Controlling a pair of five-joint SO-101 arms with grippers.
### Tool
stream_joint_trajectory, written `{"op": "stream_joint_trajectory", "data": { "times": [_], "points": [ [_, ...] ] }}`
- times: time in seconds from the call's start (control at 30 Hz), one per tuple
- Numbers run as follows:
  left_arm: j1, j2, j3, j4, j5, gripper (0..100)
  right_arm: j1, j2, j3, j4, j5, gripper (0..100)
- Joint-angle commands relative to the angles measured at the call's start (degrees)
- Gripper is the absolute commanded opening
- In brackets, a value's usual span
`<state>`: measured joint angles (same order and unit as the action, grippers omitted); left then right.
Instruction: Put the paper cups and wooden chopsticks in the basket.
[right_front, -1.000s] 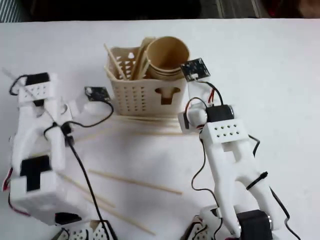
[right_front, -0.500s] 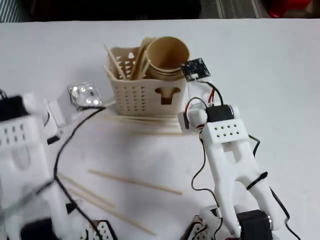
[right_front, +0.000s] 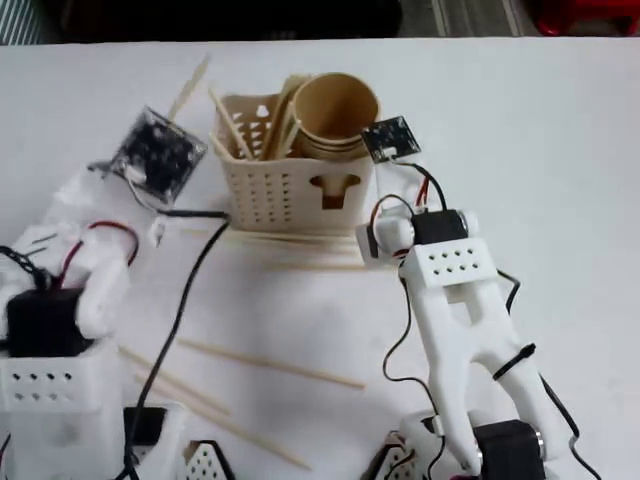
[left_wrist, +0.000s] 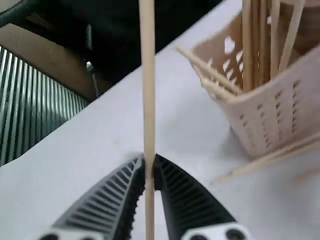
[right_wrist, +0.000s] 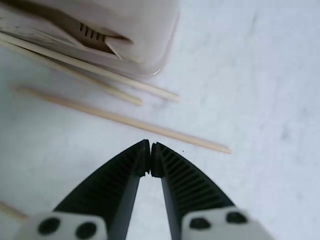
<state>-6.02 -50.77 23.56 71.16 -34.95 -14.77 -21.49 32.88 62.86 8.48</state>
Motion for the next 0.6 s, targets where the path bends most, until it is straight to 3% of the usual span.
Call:
{"op": "stream_joint_trajectory", "data": {
  "times": [0.0,0.27,0.57],
  "points": [
    [6.5,2.6,-4.0,-11.3,14.0,2,0.7,-1.2,-0.3,-0.7,0.3,1.8],
    [15.0,9.4,-3.8,-35.1,30.2,2,0.7,-1.2,-0.3,-0.7,0.3,1.8],
    [18.4,23.3,-4.1,-51.3,32.4,2,0.7,-1.2,-0.3,-0.7,0.3,1.8]
  ]
}}
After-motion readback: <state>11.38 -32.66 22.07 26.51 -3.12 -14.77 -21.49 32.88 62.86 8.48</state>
